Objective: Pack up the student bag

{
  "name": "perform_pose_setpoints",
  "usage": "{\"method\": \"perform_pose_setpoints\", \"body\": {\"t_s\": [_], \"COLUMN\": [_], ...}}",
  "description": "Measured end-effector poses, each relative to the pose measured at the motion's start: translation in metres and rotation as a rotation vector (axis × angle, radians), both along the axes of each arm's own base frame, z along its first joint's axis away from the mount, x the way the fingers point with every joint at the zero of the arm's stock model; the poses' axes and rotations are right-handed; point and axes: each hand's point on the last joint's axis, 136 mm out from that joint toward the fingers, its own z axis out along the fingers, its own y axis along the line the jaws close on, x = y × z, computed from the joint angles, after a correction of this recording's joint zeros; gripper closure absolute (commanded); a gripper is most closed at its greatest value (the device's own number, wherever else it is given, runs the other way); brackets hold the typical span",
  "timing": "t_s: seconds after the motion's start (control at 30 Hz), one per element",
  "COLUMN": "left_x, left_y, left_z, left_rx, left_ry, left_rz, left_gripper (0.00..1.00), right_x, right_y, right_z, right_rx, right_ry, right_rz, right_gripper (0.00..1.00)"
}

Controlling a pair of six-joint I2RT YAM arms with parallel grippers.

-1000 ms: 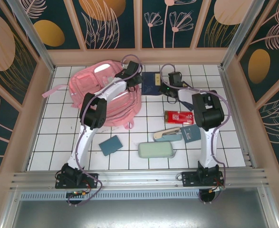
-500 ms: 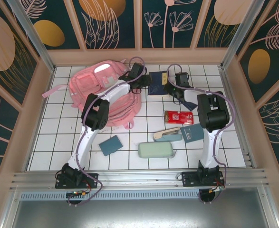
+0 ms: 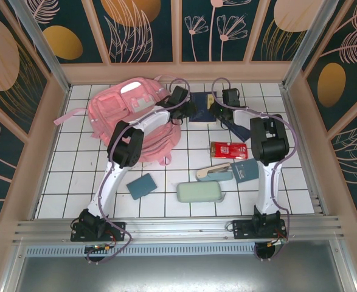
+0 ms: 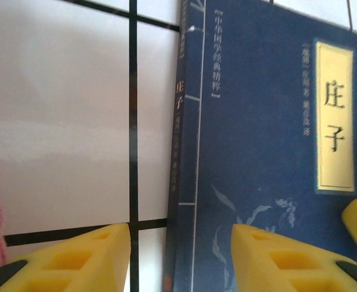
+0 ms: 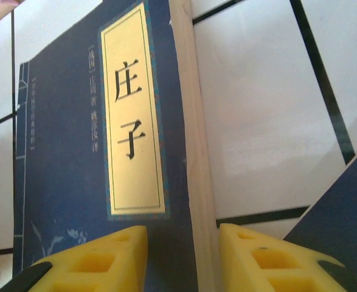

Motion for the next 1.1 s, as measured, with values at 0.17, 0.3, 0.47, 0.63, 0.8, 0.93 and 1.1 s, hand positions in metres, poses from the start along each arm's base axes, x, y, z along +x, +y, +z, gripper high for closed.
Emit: {"method": "perform_pose_setpoints", "body": {"t_s": [0.17, 0.3, 0.47, 0.63, 0.8, 0.93, 1.1], "left_x": [-0.004, -0.005, -0.005, -0.008, -0.023, -0.04, -0.043], "left_y": [-0.004, -0.008, -0.009, -0.01, -0.032, -0.052, -0.057], "left_z": [-0.007, -0.009, -0.007, -0.001, 0.007, 0.015, 0.018], "left_rx": [0.003, -0.027, -0.076, -0.176, -0.362, -0.452, -0.476], "left_ry": [0.007, 0.007, 0.014, -0.002, -0.018, 0.004, 0.012], "left_rz": [-0.016, -0.038, -0.068, -0.114, -0.22, -0.287, -0.298], "left_gripper": [0.52, 0.52, 0.53, 0.55, 0.58, 0.7, 0.91], "right_x": [0.002, 0.001, 0.0, 0.0, -0.002, -0.004, -0.003], "right_y": [0.002, 0.011, 0.018, 0.017, 0.022, 0.027, 0.028], "right_z": [-0.002, -0.001, -0.001, -0.001, -0.001, 0.0, 0.003], "right_rx": [0.001, 0.031, 0.05, 0.05, 0.069, 0.084, 0.111], "right_ry": [0.0, -0.003, -0.005, -0.006, -0.002, 0.001, -0.014], "right_rz": [0.008, 0.047, 0.081, 0.079, 0.099, 0.118, 0.117], "right_gripper": [0.64, 0.65, 0.69, 0.7, 0.7, 0.69, 0.53]}}
